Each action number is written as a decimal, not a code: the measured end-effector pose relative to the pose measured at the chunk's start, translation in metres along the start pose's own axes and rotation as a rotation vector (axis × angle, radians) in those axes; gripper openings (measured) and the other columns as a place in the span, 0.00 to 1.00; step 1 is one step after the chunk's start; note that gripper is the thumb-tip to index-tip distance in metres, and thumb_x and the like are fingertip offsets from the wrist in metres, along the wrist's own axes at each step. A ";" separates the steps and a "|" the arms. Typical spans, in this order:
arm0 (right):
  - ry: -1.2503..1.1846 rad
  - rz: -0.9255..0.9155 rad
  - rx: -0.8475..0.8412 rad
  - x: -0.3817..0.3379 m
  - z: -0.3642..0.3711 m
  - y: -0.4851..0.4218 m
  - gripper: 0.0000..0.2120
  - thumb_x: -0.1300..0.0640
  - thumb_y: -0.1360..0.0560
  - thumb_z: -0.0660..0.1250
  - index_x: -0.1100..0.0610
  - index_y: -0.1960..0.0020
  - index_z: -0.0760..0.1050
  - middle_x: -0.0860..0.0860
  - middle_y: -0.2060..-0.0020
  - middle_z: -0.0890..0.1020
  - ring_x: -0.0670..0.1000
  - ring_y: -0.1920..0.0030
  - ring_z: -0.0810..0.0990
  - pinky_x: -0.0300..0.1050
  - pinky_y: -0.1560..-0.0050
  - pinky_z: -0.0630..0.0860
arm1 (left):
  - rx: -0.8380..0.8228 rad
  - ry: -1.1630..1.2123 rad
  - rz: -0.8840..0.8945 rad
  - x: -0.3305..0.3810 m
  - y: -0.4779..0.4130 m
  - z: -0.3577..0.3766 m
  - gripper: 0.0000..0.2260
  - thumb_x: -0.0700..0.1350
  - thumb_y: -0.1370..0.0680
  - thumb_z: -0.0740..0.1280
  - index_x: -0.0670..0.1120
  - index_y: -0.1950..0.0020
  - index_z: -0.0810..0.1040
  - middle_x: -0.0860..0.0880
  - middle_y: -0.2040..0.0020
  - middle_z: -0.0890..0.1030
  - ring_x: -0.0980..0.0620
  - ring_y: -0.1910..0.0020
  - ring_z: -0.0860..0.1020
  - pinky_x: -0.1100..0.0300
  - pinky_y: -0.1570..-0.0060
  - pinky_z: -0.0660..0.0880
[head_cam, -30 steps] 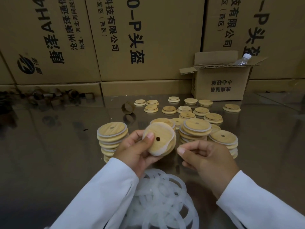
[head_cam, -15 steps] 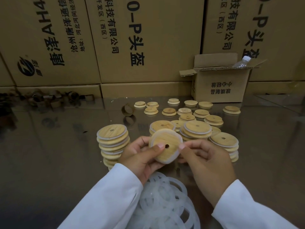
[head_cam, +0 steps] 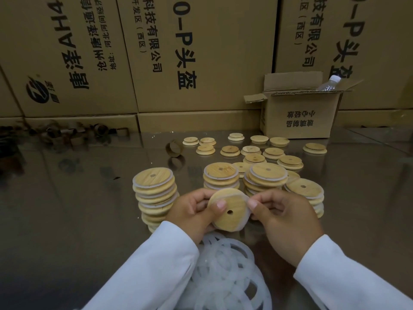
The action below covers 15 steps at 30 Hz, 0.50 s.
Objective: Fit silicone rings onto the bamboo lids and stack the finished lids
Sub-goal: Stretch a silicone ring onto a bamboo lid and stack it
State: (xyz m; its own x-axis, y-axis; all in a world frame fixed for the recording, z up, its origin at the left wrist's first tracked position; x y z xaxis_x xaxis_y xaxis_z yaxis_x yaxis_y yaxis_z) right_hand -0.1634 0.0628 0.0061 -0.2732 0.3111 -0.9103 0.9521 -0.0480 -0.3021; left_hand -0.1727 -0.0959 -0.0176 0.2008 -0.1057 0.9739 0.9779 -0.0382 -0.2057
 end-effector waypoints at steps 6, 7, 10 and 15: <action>-0.050 0.035 -0.056 -0.002 -0.003 -0.003 0.08 0.62 0.28 0.69 0.53 0.65 0.79 0.51 0.68 0.83 0.48 0.64 0.82 0.38 0.59 0.78 | 0.000 0.001 -0.008 0.004 -0.001 -0.001 0.05 0.38 0.28 0.65 0.41 0.55 0.79 0.44 0.63 0.83 0.49 0.63 0.82 0.57 0.62 0.81; -0.046 0.038 -0.059 -0.002 -0.003 -0.002 0.08 0.61 0.28 0.69 0.53 0.65 0.79 0.50 0.69 0.83 0.48 0.64 0.82 0.37 0.60 0.77 | 0.000 0.003 -0.019 0.004 0.000 -0.001 0.04 0.36 0.26 0.64 0.41 0.55 0.79 0.44 0.63 0.83 0.50 0.63 0.82 0.58 0.63 0.80; -0.049 0.041 -0.060 0.001 0.000 -0.001 0.08 0.62 0.29 0.70 0.53 0.66 0.79 0.50 0.70 0.83 0.48 0.65 0.81 0.39 0.60 0.77 | 0.006 -0.015 -0.066 0.002 0.001 0.000 0.05 0.36 0.25 0.63 0.41 0.57 0.78 0.45 0.65 0.82 0.50 0.65 0.81 0.55 0.65 0.80; -0.075 -0.005 -0.055 -0.001 0.005 0.003 0.08 0.62 0.30 0.71 0.52 0.66 0.80 0.48 0.70 0.83 0.46 0.66 0.81 0.37 0.60 0.77 | 0.040 0.030 -0.141 -0.003 0.002 0.002 0.06 0.39 0.23 0.62 0.43 0.58 0.76 0.45 0.63 0.79 0.46 0.62 0.79 0.49 0.66 0.80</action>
State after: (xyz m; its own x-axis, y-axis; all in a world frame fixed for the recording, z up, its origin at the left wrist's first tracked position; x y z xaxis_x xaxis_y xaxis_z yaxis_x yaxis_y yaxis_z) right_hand -0.1604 0.0579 0.0051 -0.2858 0.2389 -0.9280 0.9561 0.0064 -0.2928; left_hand -0.1710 -0.0936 -0.0204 0.0604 -0.1317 0.9894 0.9979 -0.0154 -0.0630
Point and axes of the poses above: each hand's wrist, its own y-axis away from the middle knuckle, its own z-axis out of the palm, x = y × z, the point moved 8 cm from there along -y, towards the middle knuckle
